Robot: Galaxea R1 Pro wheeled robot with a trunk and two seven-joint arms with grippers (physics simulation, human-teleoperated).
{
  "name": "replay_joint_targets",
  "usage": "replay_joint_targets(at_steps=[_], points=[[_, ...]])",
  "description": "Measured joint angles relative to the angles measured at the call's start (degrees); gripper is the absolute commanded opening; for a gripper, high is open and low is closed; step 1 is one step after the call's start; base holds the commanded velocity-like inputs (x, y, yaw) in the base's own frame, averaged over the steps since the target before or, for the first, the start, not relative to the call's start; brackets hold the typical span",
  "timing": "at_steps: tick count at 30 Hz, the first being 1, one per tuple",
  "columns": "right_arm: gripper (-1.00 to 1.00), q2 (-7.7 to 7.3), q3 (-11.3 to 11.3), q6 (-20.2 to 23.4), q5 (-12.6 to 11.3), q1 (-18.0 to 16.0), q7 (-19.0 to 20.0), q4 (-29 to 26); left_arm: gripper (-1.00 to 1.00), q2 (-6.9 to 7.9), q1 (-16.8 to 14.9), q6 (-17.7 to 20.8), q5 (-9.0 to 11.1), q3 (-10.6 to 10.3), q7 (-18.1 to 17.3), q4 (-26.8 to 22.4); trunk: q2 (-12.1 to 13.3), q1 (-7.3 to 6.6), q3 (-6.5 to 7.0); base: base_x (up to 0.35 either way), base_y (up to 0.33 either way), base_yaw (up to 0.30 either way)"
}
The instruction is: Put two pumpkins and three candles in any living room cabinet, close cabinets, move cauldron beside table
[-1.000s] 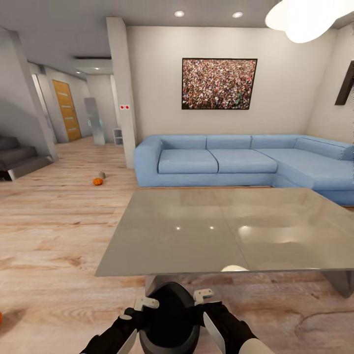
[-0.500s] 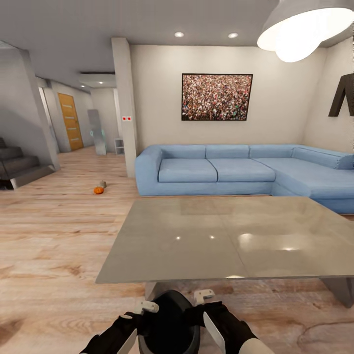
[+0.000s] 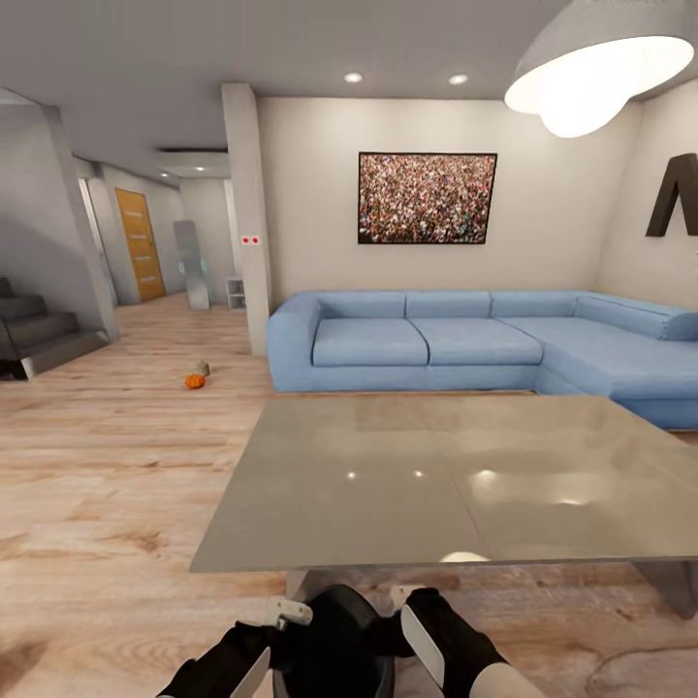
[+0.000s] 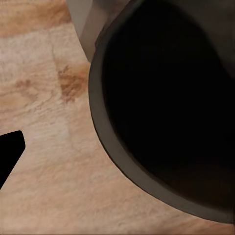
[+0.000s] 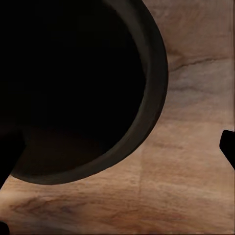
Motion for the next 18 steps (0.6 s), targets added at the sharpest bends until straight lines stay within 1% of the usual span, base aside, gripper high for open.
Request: replay_joint_targets(at_steps=[6, 18], points=[[1.0, 0.0, 0.0, 1.1, -1.3, -0.1, -1.0, 0.0, 1.0, -0.04, 0.0, 0.4, 0.0, 0.0, 0.0, 0.0, 2.4, -1.32, 1.08, 0.0, 0.0, 0.0], [1.0, 0.0, 0.2, 1.2, -1.6, -0.1, -1.2, -0.1, 1.0, -0.09, 0.0, 0.5, 0.0, 0.0, 0.1, -0.1, 7.2, -3.95, 3.23, 0.0, 0.0, 0.0]])
